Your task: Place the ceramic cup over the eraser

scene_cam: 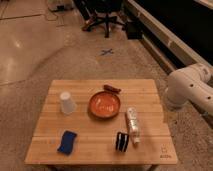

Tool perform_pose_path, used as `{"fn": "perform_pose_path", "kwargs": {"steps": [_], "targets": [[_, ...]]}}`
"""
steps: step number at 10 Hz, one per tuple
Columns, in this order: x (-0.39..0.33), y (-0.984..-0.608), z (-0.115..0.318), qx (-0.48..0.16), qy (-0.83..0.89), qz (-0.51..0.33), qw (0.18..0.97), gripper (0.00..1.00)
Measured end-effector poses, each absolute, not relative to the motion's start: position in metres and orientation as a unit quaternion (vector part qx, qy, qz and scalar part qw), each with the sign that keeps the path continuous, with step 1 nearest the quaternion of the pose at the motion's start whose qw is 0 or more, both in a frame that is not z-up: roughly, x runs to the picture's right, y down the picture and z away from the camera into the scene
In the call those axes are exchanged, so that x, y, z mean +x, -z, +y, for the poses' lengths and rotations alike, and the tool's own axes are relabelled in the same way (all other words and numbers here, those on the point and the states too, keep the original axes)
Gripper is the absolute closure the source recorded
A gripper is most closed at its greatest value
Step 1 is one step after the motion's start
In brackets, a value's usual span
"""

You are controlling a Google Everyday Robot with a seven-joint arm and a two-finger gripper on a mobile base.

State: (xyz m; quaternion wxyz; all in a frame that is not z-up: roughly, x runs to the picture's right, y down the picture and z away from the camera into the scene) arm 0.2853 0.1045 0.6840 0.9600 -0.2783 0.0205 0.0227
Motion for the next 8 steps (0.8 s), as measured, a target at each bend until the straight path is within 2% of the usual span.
{"fn": "perform_pose_path", "kwargs": {"steps": [4,8], "targets": [[0.284,-0.684,0.104,-0.279,-0.021,0.020,0.960,0.35],[0.219,-0.713,0.087,-0.301,0.047,-0.004,0.953,0.35]]}}
